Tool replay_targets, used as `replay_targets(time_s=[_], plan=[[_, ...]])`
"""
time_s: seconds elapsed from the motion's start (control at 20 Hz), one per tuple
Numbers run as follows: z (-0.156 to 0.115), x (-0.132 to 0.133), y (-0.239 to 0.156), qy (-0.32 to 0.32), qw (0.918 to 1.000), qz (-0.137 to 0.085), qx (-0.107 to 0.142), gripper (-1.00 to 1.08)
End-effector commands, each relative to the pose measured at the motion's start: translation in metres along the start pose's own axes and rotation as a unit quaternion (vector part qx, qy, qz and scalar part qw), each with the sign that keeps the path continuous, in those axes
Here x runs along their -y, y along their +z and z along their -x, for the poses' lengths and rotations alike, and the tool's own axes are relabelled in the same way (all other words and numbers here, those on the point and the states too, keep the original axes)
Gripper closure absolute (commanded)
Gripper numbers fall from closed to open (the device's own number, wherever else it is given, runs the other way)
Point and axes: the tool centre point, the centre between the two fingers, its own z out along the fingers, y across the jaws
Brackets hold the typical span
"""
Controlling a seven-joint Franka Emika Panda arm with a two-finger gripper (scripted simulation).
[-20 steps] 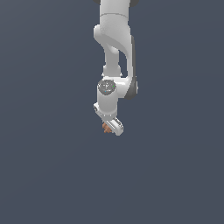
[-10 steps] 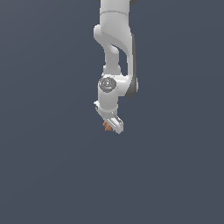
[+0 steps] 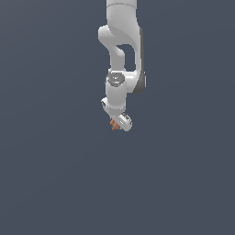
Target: Pick up the object and move it to a goal position.
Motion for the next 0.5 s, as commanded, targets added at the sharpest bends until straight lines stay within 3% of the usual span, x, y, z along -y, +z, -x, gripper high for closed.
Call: replay_targets(time_s=[0.0,0.45], plan=[[0.009,-0.006,-0.003,0.0,1.0,0.0,0.0,1.08],[0.022,-0.015,-0.008,0.0,1.0,0.0,0.0,1.08]])
